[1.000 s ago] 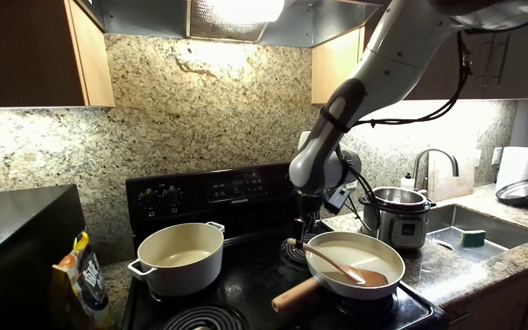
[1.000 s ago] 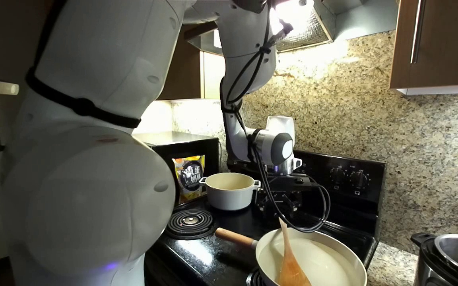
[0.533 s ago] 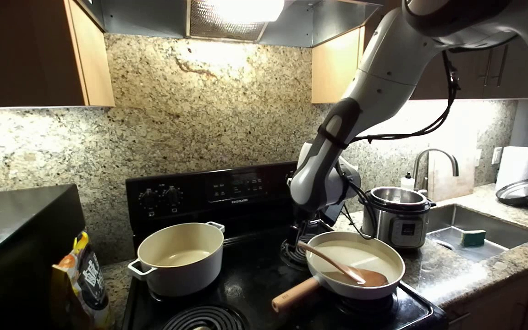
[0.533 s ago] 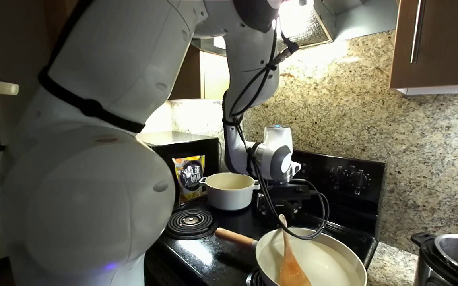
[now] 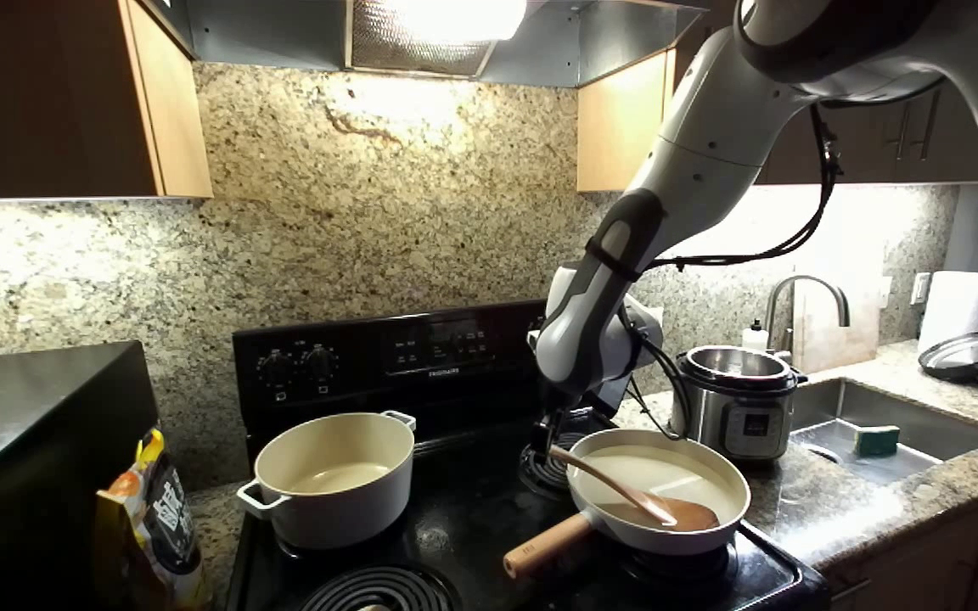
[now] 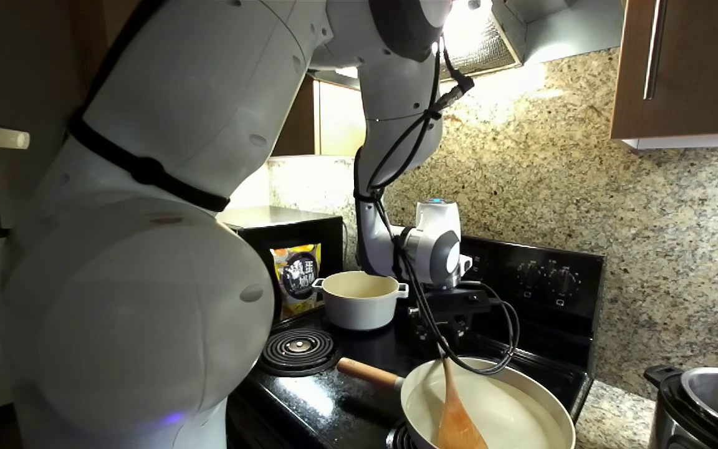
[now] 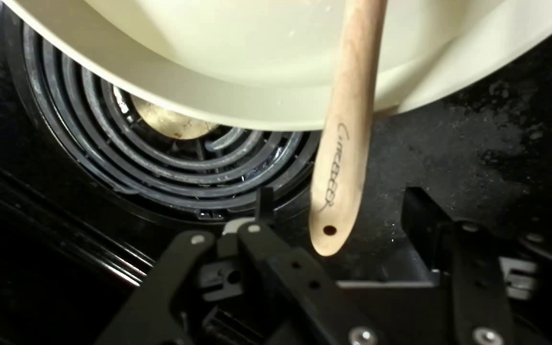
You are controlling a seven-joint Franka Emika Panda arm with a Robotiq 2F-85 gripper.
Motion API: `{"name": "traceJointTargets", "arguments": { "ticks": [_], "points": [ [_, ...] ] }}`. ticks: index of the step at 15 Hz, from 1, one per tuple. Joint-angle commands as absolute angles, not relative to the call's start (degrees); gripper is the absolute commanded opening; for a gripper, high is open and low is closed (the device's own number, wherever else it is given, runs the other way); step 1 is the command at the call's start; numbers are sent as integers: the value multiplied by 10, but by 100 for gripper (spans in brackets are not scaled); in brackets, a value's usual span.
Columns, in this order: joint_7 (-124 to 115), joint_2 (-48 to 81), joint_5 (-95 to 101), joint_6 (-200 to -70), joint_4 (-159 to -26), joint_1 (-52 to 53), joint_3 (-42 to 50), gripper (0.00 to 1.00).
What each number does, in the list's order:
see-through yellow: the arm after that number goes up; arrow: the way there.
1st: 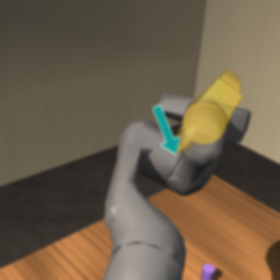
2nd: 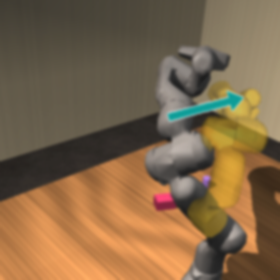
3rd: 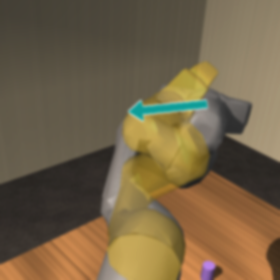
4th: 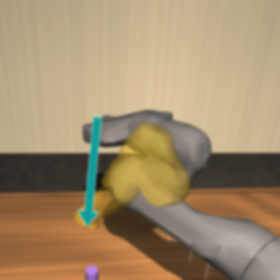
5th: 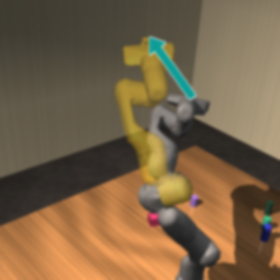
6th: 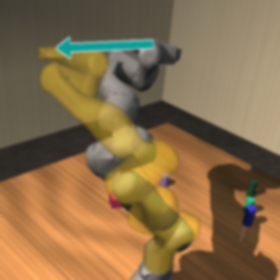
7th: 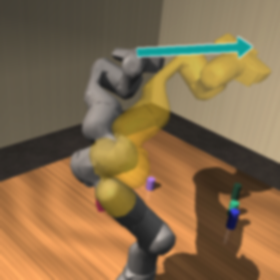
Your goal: Stir the contents of the pan with the wooden spoon
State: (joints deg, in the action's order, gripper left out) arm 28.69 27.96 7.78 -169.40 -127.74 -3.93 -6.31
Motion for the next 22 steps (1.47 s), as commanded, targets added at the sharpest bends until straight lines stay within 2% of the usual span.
{"name": "traceJointTargets", "arguments": {
  "ticks": [1,6,13,22],
  "points": [
    [287,289,90,-1674,-1262,-59,-80,41],
    [291,302,86,-1653,-1242,-69,-87,7],
    [273,270,113,-1664,-1270,-46,-62,10],
    [292,237,107,-1768,-1335,-88,-123,10]
  ]
}}
